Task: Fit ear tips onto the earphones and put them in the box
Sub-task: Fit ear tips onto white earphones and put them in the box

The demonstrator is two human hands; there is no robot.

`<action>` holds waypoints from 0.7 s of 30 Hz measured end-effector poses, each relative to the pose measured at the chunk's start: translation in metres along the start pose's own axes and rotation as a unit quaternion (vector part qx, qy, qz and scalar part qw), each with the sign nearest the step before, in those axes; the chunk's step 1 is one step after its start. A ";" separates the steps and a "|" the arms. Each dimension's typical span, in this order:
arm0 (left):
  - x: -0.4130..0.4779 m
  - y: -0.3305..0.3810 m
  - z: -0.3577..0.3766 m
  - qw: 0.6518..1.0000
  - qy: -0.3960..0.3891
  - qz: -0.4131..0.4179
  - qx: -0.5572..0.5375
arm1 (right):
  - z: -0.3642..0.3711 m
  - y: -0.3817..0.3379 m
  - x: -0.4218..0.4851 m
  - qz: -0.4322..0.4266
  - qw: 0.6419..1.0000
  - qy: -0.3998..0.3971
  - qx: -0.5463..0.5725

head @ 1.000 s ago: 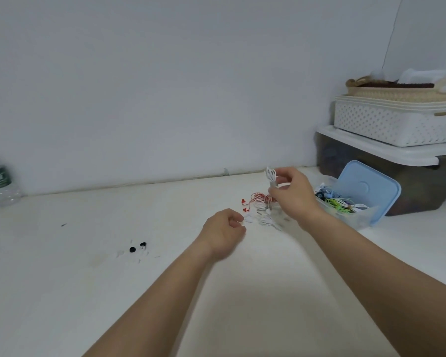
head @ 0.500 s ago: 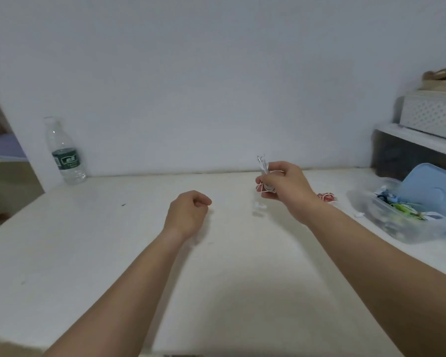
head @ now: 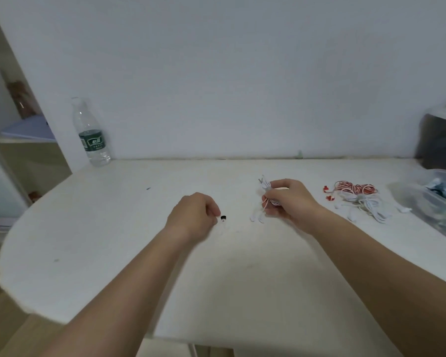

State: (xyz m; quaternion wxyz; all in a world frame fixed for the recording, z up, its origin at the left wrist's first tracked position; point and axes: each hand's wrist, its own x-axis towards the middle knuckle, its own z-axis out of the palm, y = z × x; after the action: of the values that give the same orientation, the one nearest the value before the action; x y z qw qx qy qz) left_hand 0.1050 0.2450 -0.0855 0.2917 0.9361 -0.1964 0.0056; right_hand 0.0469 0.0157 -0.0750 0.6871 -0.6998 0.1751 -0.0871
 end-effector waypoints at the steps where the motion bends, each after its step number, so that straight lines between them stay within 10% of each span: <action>1: 0.000 0.001 -0.001 1.000 -0.002 0.002 0.005 | -0.002 0.002 0.001 0.001 1.000 0.012 -0.021; 10: 0.000 0.012 -0.004 1.000 0.018 0.020 -0.002 | -0.025 0.015 0.002 -0.078 0.908 0.064 -0.406; 16: 0.010 0.028 -0.004 0.994 0.039 0.039 -0.091 | -0.021 0.015 -0.007 -0.154 0.832 0.121 -0.518; 21: 0.021 0.047 0.012 0.972 0.030 0.037 -0.231 | -0.004 0.012 -0.014 -0.255 0.852 0.006 -0.457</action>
State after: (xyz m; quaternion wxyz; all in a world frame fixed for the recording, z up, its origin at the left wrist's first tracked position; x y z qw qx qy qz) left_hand 0.1057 0.1958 -0.0674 0.5052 0.8350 -0.2179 -0.0008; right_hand 0.0307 0.0175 -0.0851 0.2423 -0.9544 0.0146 -0.1736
